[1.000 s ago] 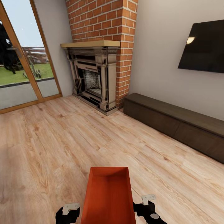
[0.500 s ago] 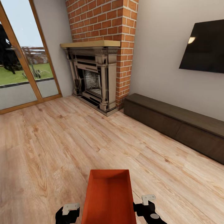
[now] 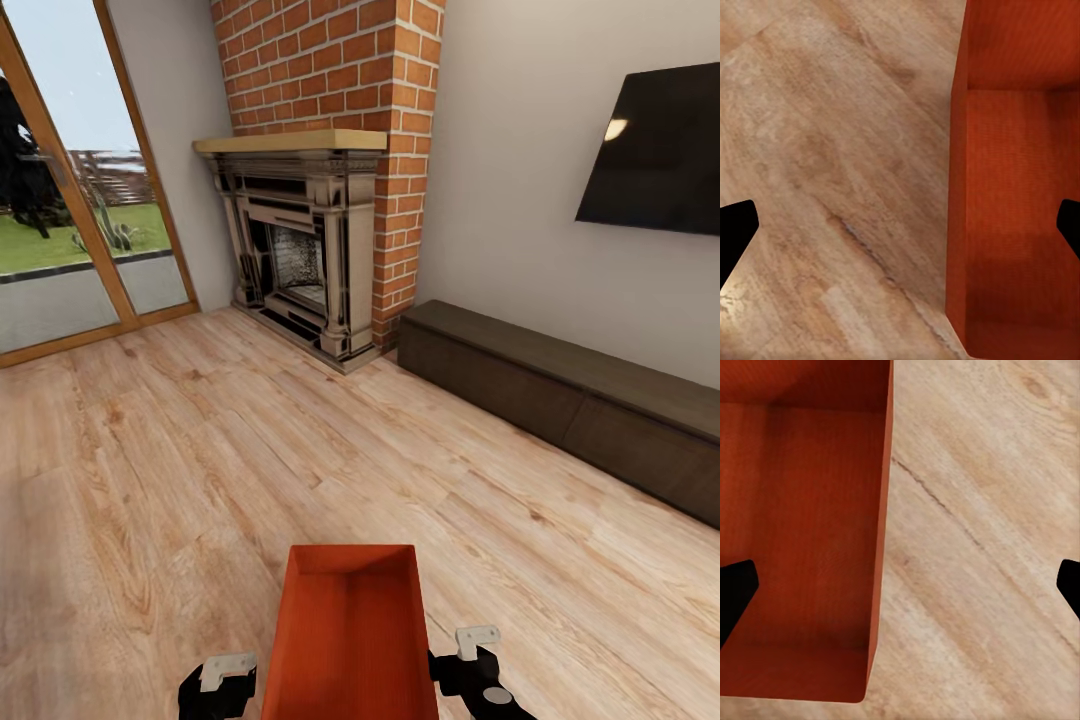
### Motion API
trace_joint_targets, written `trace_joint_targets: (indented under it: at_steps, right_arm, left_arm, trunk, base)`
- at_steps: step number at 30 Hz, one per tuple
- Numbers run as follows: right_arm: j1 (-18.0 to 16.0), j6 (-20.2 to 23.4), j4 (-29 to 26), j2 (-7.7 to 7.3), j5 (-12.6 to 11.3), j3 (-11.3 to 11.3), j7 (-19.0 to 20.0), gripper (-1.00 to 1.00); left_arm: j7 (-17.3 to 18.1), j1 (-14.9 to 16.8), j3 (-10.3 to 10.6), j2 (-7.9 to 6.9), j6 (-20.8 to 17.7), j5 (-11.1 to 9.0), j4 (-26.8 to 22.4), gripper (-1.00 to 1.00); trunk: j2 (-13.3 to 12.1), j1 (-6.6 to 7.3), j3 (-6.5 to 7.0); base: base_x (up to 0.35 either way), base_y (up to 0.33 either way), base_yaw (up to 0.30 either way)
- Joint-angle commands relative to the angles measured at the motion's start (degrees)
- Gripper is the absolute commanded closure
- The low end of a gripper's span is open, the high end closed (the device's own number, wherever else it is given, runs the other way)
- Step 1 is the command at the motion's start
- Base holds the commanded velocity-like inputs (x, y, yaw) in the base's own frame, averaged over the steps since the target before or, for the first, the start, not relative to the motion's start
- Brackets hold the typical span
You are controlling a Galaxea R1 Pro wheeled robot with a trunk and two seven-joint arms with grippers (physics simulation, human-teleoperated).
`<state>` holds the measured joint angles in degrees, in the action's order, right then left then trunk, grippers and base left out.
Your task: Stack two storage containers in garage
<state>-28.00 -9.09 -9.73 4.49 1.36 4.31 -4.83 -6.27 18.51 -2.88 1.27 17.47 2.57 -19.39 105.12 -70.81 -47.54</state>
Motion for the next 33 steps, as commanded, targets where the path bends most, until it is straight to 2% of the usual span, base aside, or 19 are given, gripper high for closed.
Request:
trace_joint_targets:
  at_steps: [1, 33]
  right_arm:
    - [0.0, -0.1, 0.1, -0.01, 0.1, 0.4, -0.4, -1.00]
    - [0.0, 0.0, 0.1, -0.01, 0.1, 0.4, -0.5, -1.00]
  left_arm:
    - [-0.1, 0.0, -0.3, 0.05, 0.2, 0.3, 0.0, -1.00]
    - [-0.1, 0.0, -0.3, 0.05, 0.1, 0.3, 0.3, -1.00]
  trunk:
    - [0.0, 0.01, -0.04]
    - [0.0, 0.01, -0.04]
  base:
    - [0.000, 0.000, 0.000]
    - [0.011, 0.000, 0.000]
